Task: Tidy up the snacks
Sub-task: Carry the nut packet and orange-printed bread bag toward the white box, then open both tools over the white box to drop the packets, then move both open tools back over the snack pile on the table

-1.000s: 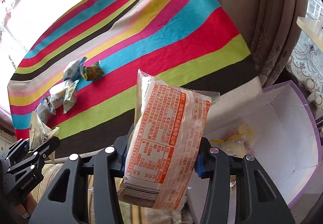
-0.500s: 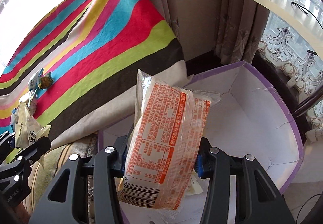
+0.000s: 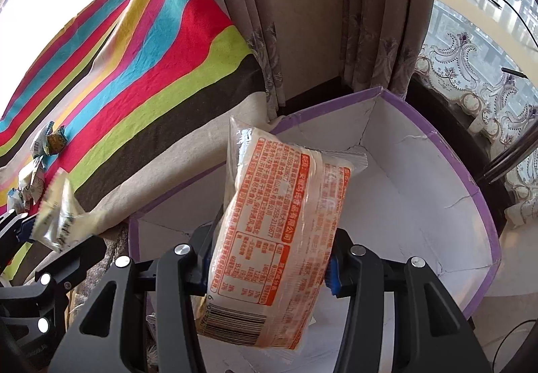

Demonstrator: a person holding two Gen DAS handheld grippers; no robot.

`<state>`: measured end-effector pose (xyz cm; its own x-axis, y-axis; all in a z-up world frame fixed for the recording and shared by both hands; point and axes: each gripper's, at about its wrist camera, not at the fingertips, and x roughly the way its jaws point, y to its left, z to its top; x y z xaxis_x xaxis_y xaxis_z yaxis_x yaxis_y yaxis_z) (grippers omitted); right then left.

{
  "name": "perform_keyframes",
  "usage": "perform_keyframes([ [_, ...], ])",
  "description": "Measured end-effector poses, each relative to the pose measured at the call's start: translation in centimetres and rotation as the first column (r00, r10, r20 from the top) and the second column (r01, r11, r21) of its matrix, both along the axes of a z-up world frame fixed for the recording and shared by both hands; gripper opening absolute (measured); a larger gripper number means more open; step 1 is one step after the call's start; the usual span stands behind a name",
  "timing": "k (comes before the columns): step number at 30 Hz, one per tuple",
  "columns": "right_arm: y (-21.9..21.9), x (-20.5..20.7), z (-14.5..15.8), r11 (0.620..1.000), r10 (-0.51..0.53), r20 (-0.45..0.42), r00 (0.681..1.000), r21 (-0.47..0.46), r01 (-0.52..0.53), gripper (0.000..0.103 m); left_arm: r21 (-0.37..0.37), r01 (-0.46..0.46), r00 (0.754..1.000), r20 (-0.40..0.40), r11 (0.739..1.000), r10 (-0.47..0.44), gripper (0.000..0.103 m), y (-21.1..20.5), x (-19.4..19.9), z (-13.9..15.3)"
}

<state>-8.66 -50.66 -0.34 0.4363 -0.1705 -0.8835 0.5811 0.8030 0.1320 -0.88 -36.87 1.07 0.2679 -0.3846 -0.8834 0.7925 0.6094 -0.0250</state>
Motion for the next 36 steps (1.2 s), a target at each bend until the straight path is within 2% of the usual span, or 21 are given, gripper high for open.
perform_keyframes([
  [2,0.0,0.0,0.1,1.000,-0.010,-0.001,1.000,-0.007,0.010,0.054,-0.001,-0.008,1.000,0.007,1.000,0.008,0.073,0.1,0.0,0.2],
  [13,0.8,0.6,1.2,1.000,0.029,0.033,0.999,-0.001,-0.029,0.070,-0.030,-0.060,0.998,0.004,0.998,0.060,0.076,1.5,0.7,0.5],
  [27,4.4,2.8,2.5,0.991,0.127,0.066,0.990,0.033,-0.130,0.071,-0.094,-0.198,0.979,0.031,0.976,0.202,0.077,6.4,2.4,1.8],
  [36,8.9,5.5,4.2,0.970,0.237,0.085,0.968,0.033,-0.240,0.072,-0.167,-0.315,0.946,0.021,0.934,0.323,0.077,12.2,4.6,2.7],
])
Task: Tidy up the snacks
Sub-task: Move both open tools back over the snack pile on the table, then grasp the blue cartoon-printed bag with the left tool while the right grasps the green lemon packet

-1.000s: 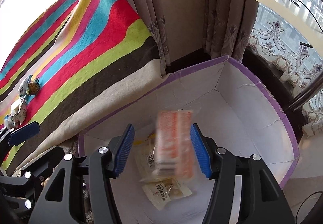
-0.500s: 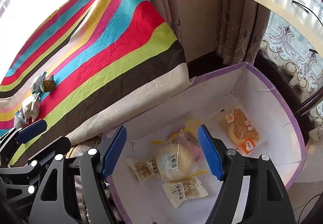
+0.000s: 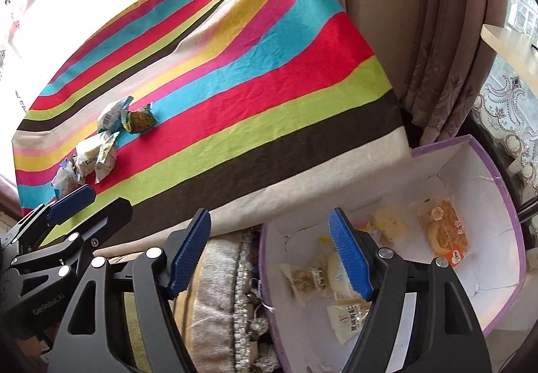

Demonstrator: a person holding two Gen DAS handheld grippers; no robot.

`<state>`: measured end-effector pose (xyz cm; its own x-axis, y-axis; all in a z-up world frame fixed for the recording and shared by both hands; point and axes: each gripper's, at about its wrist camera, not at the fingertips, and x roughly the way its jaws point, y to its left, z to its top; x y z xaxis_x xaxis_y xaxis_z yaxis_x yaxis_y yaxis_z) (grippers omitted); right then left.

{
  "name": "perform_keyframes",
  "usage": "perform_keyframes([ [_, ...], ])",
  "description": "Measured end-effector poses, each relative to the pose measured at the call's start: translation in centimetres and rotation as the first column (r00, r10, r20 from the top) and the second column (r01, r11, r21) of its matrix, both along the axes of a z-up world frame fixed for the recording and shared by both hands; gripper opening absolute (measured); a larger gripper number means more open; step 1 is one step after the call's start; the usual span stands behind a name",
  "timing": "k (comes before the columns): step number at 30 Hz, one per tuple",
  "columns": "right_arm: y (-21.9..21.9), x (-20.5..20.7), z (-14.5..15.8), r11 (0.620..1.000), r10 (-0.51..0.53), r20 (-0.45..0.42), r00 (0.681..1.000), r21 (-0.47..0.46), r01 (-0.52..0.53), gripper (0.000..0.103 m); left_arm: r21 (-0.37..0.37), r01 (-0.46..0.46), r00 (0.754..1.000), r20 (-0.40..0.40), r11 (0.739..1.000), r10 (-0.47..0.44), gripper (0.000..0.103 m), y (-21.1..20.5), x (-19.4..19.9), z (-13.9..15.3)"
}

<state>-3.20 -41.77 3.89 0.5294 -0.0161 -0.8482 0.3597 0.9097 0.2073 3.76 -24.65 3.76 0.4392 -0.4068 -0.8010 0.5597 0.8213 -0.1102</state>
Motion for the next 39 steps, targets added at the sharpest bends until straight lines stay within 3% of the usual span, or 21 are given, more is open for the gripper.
perform_keyframes([
  [13,8.0,4.1,0.5,0.991,0.132,-0.003,0.991,0.032,-0.132,0.076,-0.084,-0.230,0.972,0.016,0.969,0.232,0.077,11.6,2.5,1.0],
  [26,13.1,8.2,-0.2,0.981,0.193,-0.019,0.981,0.013,-0.193,0.081,-0.115,-0.373,0.927,-0.009,0.921,0.375,0.077,21.5,6.2,0.0],
  [31,14.8,10.2,-0.8,0.978,0.209,-0.044,0.977,0.005,-0.209,0.082,-0.113,-0.351,0.935,0.008,0.930,0.354,0.077,23.0,7.9,-0.4],
  [39,16.3,12.5,-1.7,0.976,0.219,-0.054,0.974,0.011,-0.219,0.082,-0.094,-0.227,0.972,0.034,0.969,0.231,0.075,22.1,10.8,-1.3],
])
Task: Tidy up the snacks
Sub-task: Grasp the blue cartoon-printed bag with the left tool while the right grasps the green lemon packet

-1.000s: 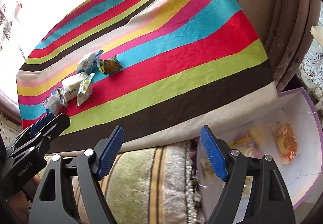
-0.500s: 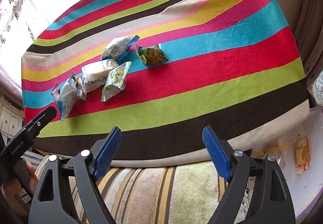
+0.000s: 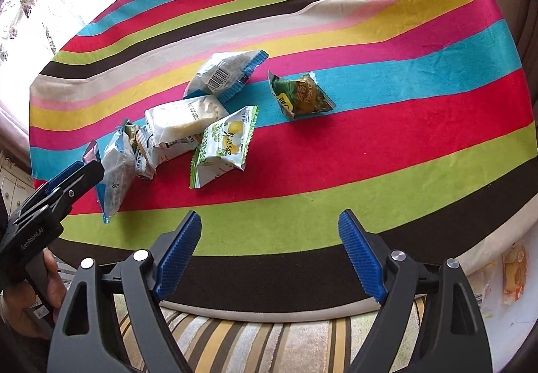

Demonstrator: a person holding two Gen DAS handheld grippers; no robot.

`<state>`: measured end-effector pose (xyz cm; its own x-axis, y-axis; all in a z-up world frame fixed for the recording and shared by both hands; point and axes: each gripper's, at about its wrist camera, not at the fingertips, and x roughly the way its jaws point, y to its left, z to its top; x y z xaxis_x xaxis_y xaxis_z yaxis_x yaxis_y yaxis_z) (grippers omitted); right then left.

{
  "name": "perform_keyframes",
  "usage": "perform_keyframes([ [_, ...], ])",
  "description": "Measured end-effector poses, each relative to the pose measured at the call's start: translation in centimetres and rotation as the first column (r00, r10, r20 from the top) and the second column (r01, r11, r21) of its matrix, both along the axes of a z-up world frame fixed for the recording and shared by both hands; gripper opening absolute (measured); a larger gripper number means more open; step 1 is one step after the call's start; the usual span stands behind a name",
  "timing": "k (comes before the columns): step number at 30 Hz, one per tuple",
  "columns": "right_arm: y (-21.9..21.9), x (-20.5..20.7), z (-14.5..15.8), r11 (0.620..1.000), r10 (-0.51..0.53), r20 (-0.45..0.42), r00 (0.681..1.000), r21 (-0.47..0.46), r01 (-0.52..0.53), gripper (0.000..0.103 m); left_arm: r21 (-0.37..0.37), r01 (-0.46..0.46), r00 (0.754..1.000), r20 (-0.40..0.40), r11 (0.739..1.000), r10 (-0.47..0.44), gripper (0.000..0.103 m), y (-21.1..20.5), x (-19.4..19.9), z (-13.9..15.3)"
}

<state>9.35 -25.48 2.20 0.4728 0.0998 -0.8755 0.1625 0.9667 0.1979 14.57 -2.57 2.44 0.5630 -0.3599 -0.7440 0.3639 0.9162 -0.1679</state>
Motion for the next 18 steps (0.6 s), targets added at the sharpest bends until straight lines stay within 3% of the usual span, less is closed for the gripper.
perform_keyframes([
  [4,0.1,0.8,-0.4,1.000,-0.013,-0.008,1.000,0.009,0.013,0.082,-0.024,0.029,0.999,-0.030,0.999,-0.030,0.073,0.1,1.6,-0.9],
  [8,0.2,1.6,-0.9,1.000,-0.023,-0.015,1.000,0.014,0.023,0.082,-0.034,0.047,0.996,-0.071,0.998,-0.049,0.063,-0.2,2.4,-1.9],
  [18,1.9,4.5,-1.3,1.000,-0.009,-0.002,1.000,0.015,0.010,0.082,-0.041,0.054,0.996,-0.069,0.998,-0.057,0.050,-1.2,1.4,-2.1],
])
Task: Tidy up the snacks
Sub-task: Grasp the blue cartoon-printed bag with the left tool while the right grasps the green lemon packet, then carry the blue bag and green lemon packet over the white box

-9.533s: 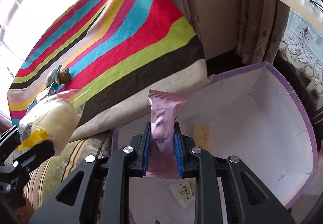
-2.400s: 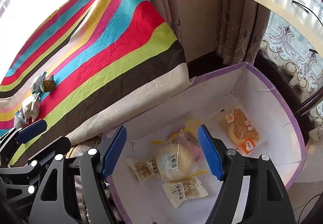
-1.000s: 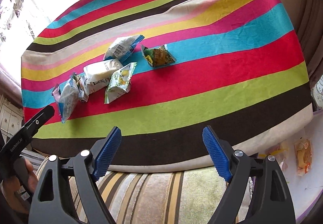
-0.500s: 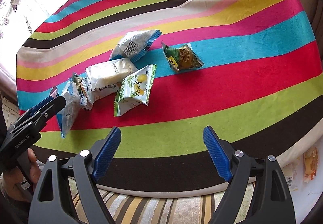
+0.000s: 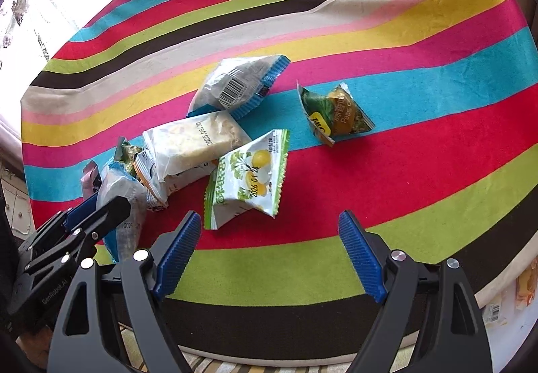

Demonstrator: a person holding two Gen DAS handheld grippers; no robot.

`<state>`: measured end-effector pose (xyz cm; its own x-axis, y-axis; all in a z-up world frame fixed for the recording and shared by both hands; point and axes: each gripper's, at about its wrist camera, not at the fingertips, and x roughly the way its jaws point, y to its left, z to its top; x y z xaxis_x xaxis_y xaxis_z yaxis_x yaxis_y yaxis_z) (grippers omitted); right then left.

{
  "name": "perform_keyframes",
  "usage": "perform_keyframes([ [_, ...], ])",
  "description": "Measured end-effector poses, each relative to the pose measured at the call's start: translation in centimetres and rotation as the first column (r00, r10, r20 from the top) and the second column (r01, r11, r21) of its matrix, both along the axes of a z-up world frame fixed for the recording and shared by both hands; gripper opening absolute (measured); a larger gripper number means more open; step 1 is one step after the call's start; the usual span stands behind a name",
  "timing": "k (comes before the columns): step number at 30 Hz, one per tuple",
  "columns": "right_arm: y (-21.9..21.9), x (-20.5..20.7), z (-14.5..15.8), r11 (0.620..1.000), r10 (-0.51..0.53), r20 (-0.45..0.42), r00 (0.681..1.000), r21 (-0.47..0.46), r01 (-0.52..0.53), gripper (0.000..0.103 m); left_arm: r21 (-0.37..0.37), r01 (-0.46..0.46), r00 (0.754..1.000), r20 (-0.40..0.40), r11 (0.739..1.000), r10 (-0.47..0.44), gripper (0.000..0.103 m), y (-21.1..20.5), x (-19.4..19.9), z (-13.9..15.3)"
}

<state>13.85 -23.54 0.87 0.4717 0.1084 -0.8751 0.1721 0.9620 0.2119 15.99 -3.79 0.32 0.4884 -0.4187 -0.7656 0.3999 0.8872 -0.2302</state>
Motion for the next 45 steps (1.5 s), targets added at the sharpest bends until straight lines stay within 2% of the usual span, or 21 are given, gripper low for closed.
perform_keyframes([
  [7,2.0,2.5,-0.7,0.997,0.053,-0.010,0.999,-0.061,-0.053,0.081,-0.016,-0.015,1.000,0.018,1.000,0.015,0.049,0.1,-0.6,0.4],
  [10,2.7,3.3,-1.2,0.994,0.069,-0.021,0.997,-0.078,-0.071,0.078,-0.019,-0.023,0.999,0.028,1.000,0.023,0.049,0.1,-0.8,0.6],
  [12,3.0,3.5,-1.2,0.990,0.079,-0.016,0.997,-0.115,-0.080,0.072,-0.022,-0.026,0.999,0.032,0.999,0.026,0.049,0.2,-1.1,0.7],
  [15,3.2,3.6,-1.2,0.984,0.088,-0.008,0.996,-0.156,-0.088,0.052,-0.025,-0.030,0.999,0.037,0.999,0.031,0.049,0.1,-1.4,0.9],
  [21,2.2,2.7,-0.8,0.988,0.097,0.020,0.995,-0.120,-0.094,0.039,-0.032,-0.051,0.998,0.033,0.998,0.052,0.049,-0.1,-1.9,1.2],
  [32,0.7,0.3,-0.1,0.993,0.082,0.032,0.996,-0.088,-0.079,0.037,0.020,-0.117,0.993,0.004,0.993,0.117,0.049,-1.4,-3.3,1.5],
  [45,-2.7,-4.0,1.7,0.998,0.042,0.062,0.997,-0.048,-0.040,0.037,0.069,-0.127,0.992,-0.010,0.989,0.128,0.049,-4.3,-5.3,1.9],
])
